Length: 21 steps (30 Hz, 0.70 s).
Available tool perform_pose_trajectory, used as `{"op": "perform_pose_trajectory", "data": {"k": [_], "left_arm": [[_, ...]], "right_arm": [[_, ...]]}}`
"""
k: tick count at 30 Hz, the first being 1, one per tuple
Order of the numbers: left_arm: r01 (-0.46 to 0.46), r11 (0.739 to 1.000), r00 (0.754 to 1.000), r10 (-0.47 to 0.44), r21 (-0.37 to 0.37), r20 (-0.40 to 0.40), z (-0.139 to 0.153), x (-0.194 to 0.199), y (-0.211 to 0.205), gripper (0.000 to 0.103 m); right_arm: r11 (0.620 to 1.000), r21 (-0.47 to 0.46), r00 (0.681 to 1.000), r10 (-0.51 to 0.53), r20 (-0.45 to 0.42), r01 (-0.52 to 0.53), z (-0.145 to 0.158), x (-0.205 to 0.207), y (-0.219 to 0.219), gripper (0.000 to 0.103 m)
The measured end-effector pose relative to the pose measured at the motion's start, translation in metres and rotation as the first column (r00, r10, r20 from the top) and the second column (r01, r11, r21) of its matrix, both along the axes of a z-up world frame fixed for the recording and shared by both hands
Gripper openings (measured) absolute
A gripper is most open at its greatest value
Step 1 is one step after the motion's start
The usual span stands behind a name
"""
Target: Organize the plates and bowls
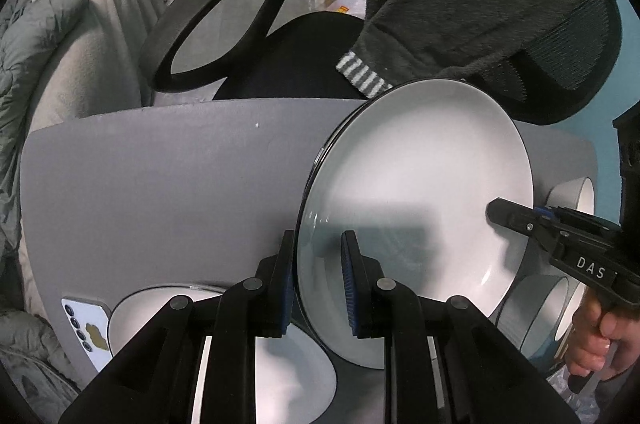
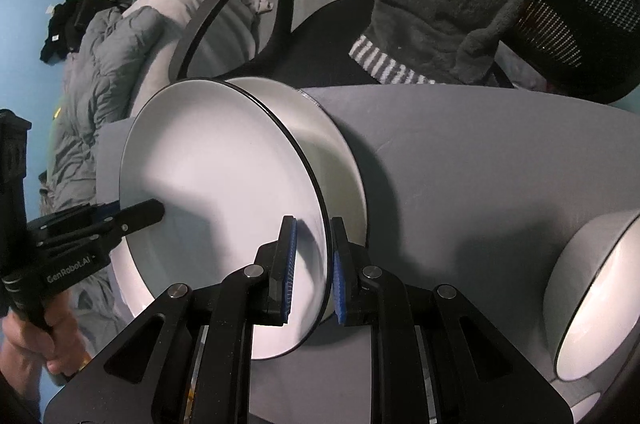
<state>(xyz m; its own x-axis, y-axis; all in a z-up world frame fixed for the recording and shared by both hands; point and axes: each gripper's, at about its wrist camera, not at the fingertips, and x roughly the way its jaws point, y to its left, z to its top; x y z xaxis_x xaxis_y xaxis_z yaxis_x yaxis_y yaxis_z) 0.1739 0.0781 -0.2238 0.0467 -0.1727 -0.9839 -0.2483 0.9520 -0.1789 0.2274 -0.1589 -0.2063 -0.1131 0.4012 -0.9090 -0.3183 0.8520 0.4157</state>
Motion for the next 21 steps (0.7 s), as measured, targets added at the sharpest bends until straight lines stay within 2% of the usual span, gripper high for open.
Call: {"op": "perform_pose_trajectory", "data": {"k": [8, 13, 17, 21], "left_arm": [[-0.006, 1.000, 1.000, 0.006, -0.017, -0.022, -0.010, 0.002, 0.000, 0.020], [0.015, 1.000, 1.000, -0.015, 0.008, -0.007, -0.006, 0.002, -0.004, 0.020], [0.011, 1.000, 1.000, -0.011, 0.009, -0.004, -0.006, 0.001, -0.003, 0.021], [0.002, 1.000, 1.000, -0.002, -0.004, 0.011, -0.003, -0.003, -0.001, 0.028]], "right_arm": [[0.999, -0.031, 1.000, 0.011, -0.017, -0.011, -0.005, 0.010, 0.005, 0.016], [0.999, -0.043, 0.999, 0.001, -0.052, -0.003, -0.004, 0.015, 0.008, 0.028], [0.997, -0.067, 0.997, 0.022, -0.070, -0.027, -0.003, 0.016, 0.013, 0.032], [0.996, -0.085, 0.995, 0.021, -0.101, -0.030, -0.004, 0.016, 0.014, 0.035]]}}
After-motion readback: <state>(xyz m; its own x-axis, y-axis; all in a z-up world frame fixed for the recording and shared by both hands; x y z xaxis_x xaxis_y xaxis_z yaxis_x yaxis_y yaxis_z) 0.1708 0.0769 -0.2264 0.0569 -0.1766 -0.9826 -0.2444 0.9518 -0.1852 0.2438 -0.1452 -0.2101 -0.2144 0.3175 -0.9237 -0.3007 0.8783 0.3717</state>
